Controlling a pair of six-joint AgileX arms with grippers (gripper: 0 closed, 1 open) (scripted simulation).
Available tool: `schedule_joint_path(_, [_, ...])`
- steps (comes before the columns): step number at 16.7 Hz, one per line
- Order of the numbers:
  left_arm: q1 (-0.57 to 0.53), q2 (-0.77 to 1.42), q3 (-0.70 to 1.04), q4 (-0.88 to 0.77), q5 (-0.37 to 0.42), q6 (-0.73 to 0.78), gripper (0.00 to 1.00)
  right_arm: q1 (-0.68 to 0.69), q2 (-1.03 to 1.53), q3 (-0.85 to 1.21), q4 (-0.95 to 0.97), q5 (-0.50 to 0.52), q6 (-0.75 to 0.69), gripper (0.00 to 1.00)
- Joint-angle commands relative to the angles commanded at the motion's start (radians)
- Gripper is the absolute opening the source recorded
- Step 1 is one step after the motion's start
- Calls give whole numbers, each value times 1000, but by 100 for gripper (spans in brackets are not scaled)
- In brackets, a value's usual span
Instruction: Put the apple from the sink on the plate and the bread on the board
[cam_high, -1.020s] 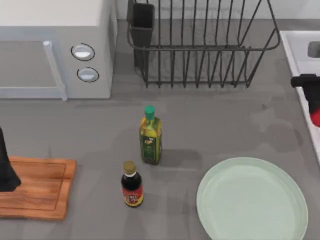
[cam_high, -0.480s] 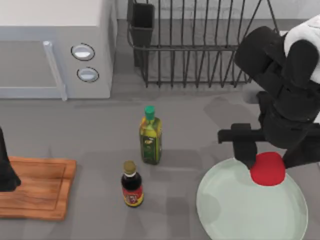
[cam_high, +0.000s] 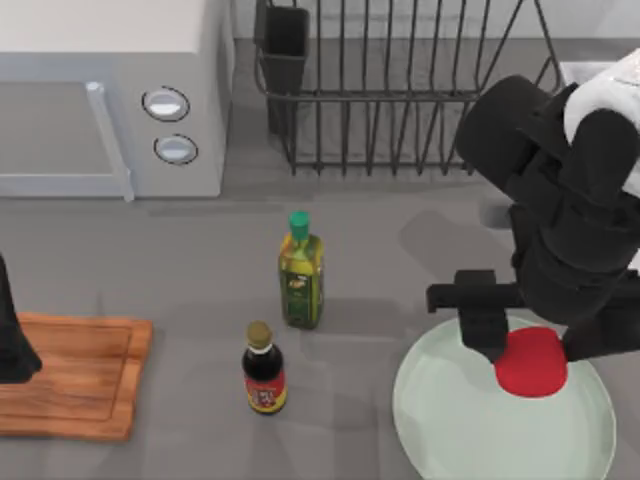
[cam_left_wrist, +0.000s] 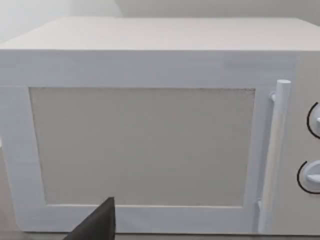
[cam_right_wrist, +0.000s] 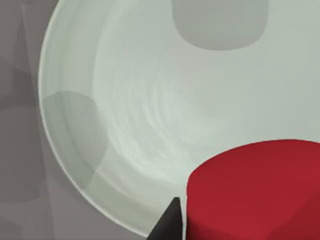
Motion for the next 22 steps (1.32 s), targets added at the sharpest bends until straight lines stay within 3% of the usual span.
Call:
schedule_joint_path(12, [0,0,0,0,0,0,100,0,0,0,0,0,0,98])
schedule_joint_path(22, [0,0,0,0,0,0,100,-1,0,0,1,0,-1,100])
